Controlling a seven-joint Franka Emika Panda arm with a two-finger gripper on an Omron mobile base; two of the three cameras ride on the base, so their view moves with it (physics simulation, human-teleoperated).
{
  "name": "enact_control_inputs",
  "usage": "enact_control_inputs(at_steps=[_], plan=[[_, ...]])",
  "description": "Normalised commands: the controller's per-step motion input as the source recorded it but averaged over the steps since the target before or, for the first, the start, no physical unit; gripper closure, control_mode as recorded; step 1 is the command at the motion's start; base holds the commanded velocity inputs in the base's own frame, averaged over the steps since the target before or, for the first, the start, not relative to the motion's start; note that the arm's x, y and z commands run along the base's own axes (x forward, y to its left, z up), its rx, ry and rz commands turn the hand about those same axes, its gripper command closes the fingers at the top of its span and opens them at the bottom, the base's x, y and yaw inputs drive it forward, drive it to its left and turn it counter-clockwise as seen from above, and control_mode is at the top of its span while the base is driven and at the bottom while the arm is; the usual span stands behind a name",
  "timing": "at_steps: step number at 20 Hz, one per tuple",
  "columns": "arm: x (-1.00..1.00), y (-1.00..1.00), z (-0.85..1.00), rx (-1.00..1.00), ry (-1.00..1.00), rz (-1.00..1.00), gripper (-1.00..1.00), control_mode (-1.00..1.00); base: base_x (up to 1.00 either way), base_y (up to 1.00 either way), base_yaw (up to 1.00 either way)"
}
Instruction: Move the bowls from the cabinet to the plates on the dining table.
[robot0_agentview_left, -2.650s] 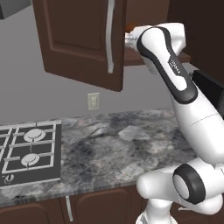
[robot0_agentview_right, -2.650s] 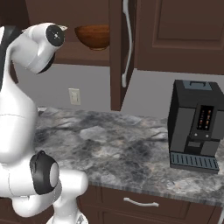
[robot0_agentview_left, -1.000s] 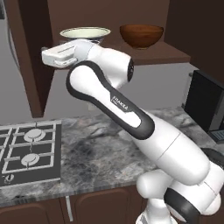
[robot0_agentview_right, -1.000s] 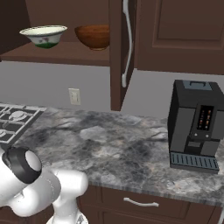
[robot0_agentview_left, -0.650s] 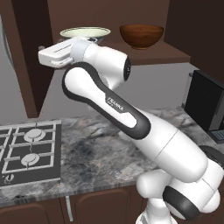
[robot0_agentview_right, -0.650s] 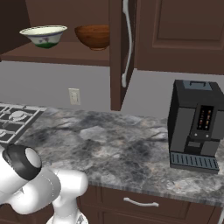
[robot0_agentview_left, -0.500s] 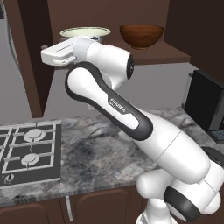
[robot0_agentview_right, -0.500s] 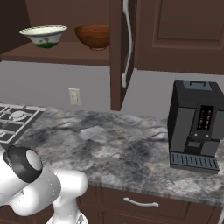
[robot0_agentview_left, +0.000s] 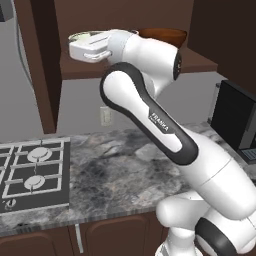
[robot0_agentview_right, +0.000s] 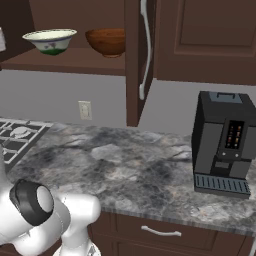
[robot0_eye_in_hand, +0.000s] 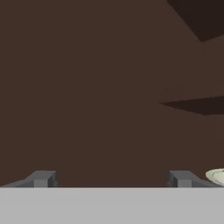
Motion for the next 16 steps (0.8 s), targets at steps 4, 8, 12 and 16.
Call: enact_control_inputs(at_steps=[4, 8, 12, 16], plan=[[0.0, -0.37, 0.17, 0.01, 0.06, -0.14, -1.0, -1.0, 0.0, 0.0, 0.0], [0.0, -0.29, 0.01, 0.02, 0.02, -0.17, -1.0, -1.0, 0.0, 0.0, 0.0], [0.0, -0.14, -0.02, 0.01, 0.01, -0.21, -1.0, -1.0, 0.0, 0.0, 0.0], [0.04, -0.07, -0.01, 0.14, 0.01, -0.09, -1.0, -1.0, 0.0, 0.0, 0.0]])
